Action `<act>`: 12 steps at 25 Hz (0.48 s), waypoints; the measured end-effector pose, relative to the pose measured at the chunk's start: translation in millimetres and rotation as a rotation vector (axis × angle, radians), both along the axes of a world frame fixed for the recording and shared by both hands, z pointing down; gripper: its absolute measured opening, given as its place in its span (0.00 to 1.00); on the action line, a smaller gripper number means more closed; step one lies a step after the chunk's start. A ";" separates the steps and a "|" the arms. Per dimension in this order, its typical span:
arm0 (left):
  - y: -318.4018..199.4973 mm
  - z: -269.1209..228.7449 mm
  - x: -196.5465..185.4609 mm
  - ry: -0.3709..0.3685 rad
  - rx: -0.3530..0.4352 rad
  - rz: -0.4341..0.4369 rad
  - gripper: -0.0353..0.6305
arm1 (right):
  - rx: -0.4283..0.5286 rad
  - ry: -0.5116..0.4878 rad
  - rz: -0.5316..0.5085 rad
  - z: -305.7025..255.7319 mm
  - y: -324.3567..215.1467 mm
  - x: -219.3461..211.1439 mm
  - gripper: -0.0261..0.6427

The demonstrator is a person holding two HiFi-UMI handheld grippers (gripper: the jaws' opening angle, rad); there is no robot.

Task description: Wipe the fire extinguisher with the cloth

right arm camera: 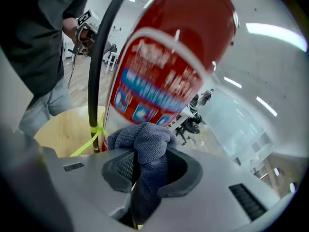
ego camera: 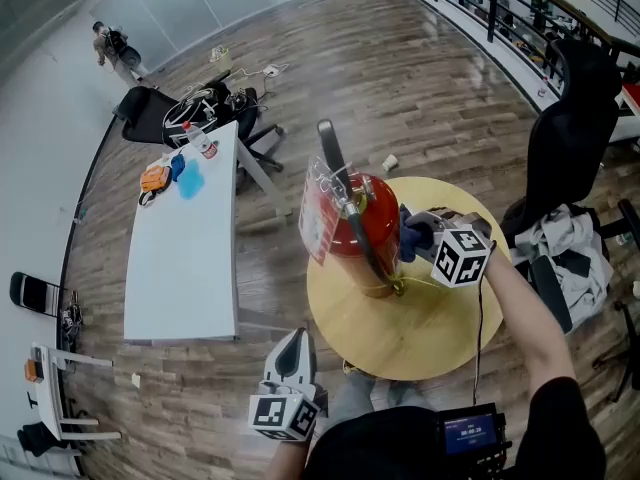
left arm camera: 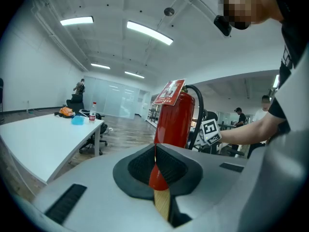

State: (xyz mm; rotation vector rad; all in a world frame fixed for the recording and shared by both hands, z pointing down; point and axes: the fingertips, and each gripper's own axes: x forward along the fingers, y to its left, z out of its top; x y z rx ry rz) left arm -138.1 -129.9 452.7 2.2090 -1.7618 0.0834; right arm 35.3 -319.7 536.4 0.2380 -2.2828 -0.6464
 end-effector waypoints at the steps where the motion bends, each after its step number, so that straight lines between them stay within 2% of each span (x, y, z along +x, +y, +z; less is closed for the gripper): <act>1: -0.2 -1.4 1.7 0.005 0.006 0.004 0.09 | 0.071 -0.018 -0.008 -28.0 -0.5 -1.4 0.18; 3: -1.0 -4.1 6.0 0.019 0.018 0.012 0.09 | 0.211 -0.060 -0.012 -86.1 0.8 -2.6 0.18; 5: -2.7 -6.7 11.0 0.039 0.032 0.021 0.09 | 0.368 -0.050 -0.019 -136.0 4.7 -2.5 0.18; 9: -6.6 -19.2 15.3 0.063 0.075 0.028 0.09 | 0.678 0.127 -0.056 -184.7 11.6 -1.2 0.18; 10: -7.7 -22.8 15.3 0.061 0.087 0.030 0.09 | 0.734 0.161 -0.060 -189.8 12.5 -0.9 0.18; 12: -10.6 -29.6 13.8 0.052 0.108 0.032 0.09 | 0.806 0.166 -0.049 -203.5 13.7 -2.9 0.18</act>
